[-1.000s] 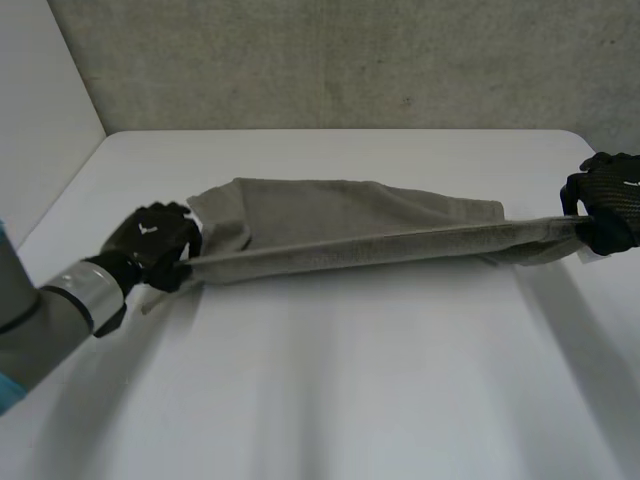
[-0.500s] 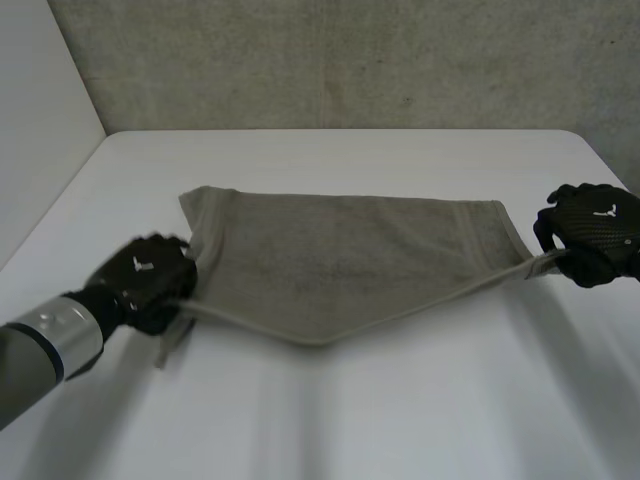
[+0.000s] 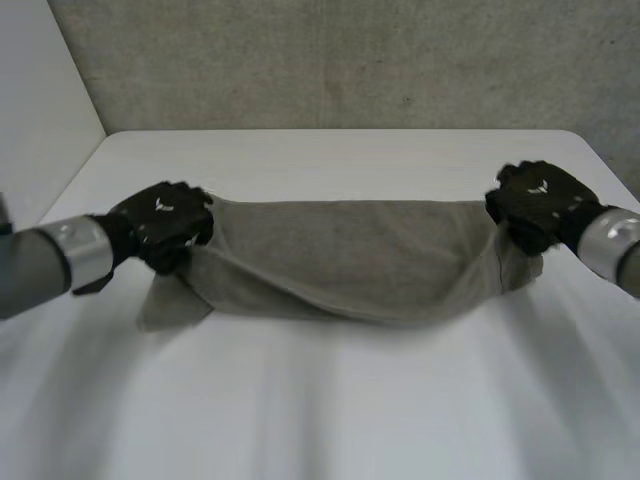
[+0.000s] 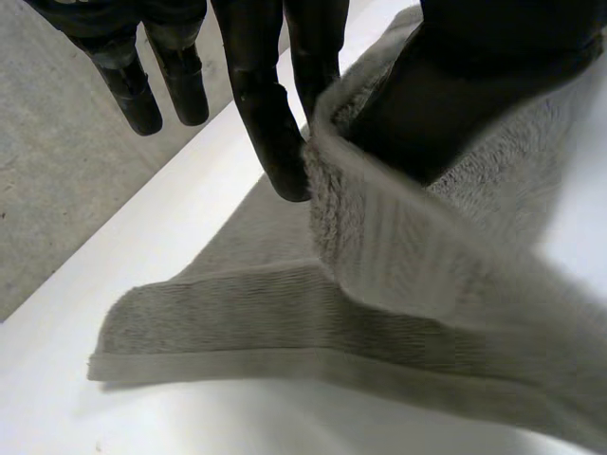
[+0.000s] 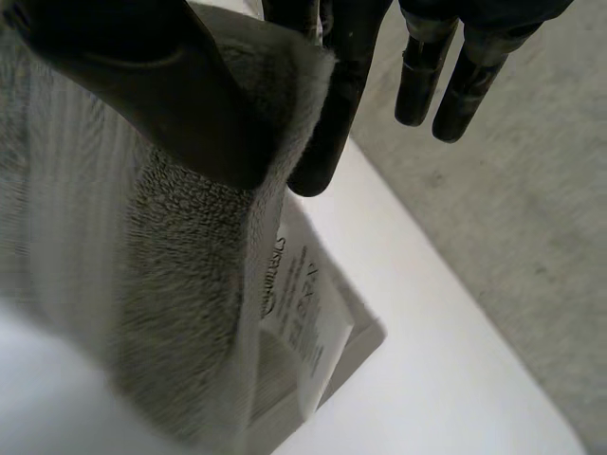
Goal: Fold the towel.
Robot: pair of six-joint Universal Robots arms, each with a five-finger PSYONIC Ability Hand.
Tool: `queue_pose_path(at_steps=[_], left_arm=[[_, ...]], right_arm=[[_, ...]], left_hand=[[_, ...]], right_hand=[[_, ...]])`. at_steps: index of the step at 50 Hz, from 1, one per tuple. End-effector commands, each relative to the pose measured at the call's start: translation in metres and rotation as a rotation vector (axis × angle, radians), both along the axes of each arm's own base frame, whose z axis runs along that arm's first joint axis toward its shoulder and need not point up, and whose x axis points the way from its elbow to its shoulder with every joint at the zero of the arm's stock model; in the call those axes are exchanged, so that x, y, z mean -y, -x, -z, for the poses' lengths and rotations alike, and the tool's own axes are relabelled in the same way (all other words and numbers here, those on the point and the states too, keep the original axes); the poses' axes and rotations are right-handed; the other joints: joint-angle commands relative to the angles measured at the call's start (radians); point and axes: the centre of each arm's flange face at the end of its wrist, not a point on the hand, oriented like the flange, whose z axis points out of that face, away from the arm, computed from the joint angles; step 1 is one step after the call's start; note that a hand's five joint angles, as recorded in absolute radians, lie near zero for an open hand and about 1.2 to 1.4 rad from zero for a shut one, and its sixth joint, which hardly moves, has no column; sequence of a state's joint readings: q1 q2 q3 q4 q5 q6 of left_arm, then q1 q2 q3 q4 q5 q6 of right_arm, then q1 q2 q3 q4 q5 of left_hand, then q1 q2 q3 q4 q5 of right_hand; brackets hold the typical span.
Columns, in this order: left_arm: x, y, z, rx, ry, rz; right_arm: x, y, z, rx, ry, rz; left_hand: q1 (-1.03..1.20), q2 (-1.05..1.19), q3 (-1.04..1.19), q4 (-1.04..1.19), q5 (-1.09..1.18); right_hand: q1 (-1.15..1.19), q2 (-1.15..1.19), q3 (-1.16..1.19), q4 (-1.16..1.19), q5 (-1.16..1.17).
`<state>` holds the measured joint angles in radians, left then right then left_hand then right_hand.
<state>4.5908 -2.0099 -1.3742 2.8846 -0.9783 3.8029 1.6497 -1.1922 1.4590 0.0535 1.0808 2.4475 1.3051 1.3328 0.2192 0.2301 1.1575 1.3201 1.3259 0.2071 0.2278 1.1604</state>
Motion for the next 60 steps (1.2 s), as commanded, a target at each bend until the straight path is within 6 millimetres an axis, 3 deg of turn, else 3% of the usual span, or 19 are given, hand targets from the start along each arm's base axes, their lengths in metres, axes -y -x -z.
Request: queue_pose_path(at_steps=[1,6,20,30,35,40,43,46,47,48,49,50,51,53,54,55,56,58,60], left_arm=[[0.041,0.017,0.028,0.023,0.025,0.011],[0.040,0.031,0.037,0.037,0.032,0.053],[-0.001,0.035,0.036,0.050,-0.033,0.091],[-0.055,0.018,-0.007,0.022,0.015,0.078],[-0.073,0.009,-0.003,0.025,0.000,0.060],[-0.060,0.001,-0.001,0.018,0.051,0.019],[-0.040,0.000,-0.003,0.013,0.128,-0.001],[-0.005,0.006,-0.005,0.003,0.217,-0.012],[0.011,0.009,-0.013,-0.002,0.271,-0.023],[0.011,0.009,-0.013,-0.002,0.271,-0.023],[0.028,0.011,-0.025,-0.005,0.332,-0.048],[0.045,0.010,-0.043,-0.012,0.408,-0.084],[0.046,0.010,-0.043,-0.012,0.409,-0.085],[0.069,0.012,-0.089,-0.047,0.590,-0.136],[0.069,0.012,-0.089,-0.047,0.591,-0.136],[0.076,0.011,-0.114,-0.076,0.688,-0.152],[0.076,0.011,-0.114,-0.076,0.689,-0.152],[0.076,0.012,-0.147,-0.146,0.822,-0.149],[0.072,0.011,-0.164,-0.180,0.877,-0.142]], right_arm=[[0.038,-0.020,0.004,0.041,0.169,0.060],[0.046,-0.021,-0.001,0.056,0.232,0.088],[0.019,0.002,-0.006,0.049,0.195,0.111],[-0.013,0.023,-0.019,0.074,0.164,0.120],[-0.031,0.028,-0.017,0.081,0.080,0.108],[-0.034,0.025,-0.017,0.088,0.058,0.058],[-0.024,0.018,-0.019,0.082,0.093,0.019],[-0.003,0.001,-0.030,0.094,0.177,-0.019],[0.006,-0.009,-0.043,0.101,0.241,-0.037],[0.016,-0.015,-0.059,0.110,0.312,-0.033],[0.016,-0.015,-0.059,0.111,0.313,-0.033],[0.026,-0.019,-0.080,0.125,0.399,-0.009],[0.026,-0.019,-0.080,0.125,0.400,-0.008],[0.039,-0.020,-0.129,0.184,0.592,0.048],[0.039,-0.020,-0.129,0.185,0.593,0.048],[0.040,-0.019,-0.151,0.225,0.674,0.064],[0.038,-0.018,-0.170,0.267,0.729,0.068],[0.032,-0.017,-0.184,0.304,0.764,0.057],[0.028,-0.016,-0.189,0.323,0.763,0.048]], left_hand=[[0.091,0.063,-0.045,-0.056,0.064],[0.091,0.063,-0.045,-0.056,0.064],[0.091,0.063,-0.045,-0.056,0.064],[0.091,0.063,-0.045,-0.056,0.064],[0.091,0.063,-0.045,-0.056,0.064],[0.091,0.063,-0.045,-0.056,0.064],[0.091,0.063,-0.045,-0.056,0.064],[0.091,0.063,-0.045,-0.056,0.064],[0.091,0.063,-0.045,-0.056,0.064],[0.091,0.063,-0.045,-0.056,0.064],[0.091,0.063,-0.045,-0.056,0.064],[0.091,0.063,-0.045,-0.056,0.064],[0.091,0.063,-0.045,-0.056,0.064],[0.091,0.063,-0.045,-0.056,0.064],[0.091,0.063,-0.045,-0.056,0.064],[0.091,0.063,-0.045,-0.056,0.064],[0.091,0.063,-0.045,-0.056,0.064],[0.091,0.063,-0.045,-0.056,0.064],[0.091,0.063,-0.045,-0.056,0.064]], right_hand=[[0.076,0.070,-0.033,-0.053,0.061],[0.076,0.070,-0.033,-0.053,0.061],[0.076,0.070,-0.033,-0.053,0.061],[0.076,0.070,-0.033,-0.053,0.061],[0.076,0.070,-0.033,-0.053,0.061],[0.076,0.070,-0.033,-0.053,0.061],[0.076,0.070,-0.033,-0.053,0.061],[0.076,0.070,-0.033,-0.053,0.061],[0.076,0.070,-0.033,-0.053,0.061],[0.076,0.070,-0.033,-0.053,0.061],[0.076,0.070,-0.033,-0.053,0.061],[0.076,0.070,-0.033,-0.053,0.061],[0.076,0.070,-0.033,-0.053,0.061],[0.076,0.070,-0.033,-0.053,0.061],[0.076,0.070,-0.033,-0.053,0.061],[0.076,0.070,-0.033,-0.053,0.061],[0.076,0.070,-0.033,-0.053,0.061],[0.076,0.070,-0.033,-0.053,0.061],[0.076,0.070,-0.033,-0.053,0.061]])
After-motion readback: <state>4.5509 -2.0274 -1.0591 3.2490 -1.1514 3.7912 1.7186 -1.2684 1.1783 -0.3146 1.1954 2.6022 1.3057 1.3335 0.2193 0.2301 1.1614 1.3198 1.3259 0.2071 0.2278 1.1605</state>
